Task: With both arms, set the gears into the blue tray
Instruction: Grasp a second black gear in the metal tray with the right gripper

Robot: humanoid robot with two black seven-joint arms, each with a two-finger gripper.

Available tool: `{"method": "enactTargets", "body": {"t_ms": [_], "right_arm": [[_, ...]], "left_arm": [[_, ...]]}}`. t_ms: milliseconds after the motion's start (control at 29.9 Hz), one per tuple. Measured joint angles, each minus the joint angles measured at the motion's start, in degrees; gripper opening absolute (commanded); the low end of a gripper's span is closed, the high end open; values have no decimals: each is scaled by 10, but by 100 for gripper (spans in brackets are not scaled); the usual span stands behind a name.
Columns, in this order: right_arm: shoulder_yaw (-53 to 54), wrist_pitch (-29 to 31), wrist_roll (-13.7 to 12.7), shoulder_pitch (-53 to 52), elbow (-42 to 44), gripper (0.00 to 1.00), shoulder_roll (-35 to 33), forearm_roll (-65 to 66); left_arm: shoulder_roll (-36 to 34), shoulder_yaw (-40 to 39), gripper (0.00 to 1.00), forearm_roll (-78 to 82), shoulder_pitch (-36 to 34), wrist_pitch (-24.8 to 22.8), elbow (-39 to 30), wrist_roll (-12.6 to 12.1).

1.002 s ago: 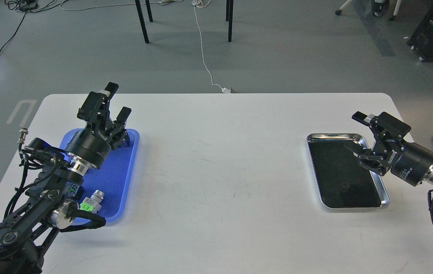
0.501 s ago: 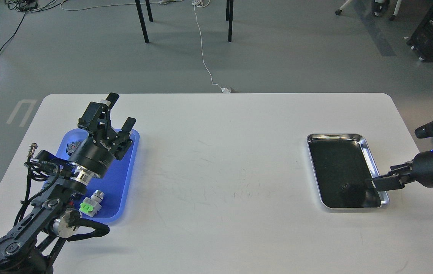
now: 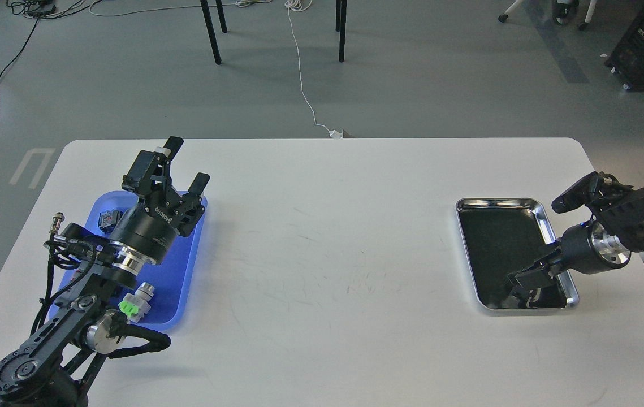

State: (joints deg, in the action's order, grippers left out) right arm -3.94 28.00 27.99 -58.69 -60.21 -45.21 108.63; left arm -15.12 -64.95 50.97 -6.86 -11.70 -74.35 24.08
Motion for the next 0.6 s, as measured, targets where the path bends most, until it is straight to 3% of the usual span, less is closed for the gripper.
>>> {"method": "enactTargets", "body": {"t_ms": [167, 301, 601], "right_arm": [[-18, 0, 0, 1, 1, 68, 2, 0], [-26, 0, 0, 0, 3, 60, 3, 2], [-30, 0, 0, -2, 14, 59, 24, 3]], "left_arm": [[1, 1, 98, 0, 0, 0, 0, 0], [1, 1, 98, 0, 0, -1, 0, 0], [2, 2, 98, 0, 0, -1, 0, 0]]}}
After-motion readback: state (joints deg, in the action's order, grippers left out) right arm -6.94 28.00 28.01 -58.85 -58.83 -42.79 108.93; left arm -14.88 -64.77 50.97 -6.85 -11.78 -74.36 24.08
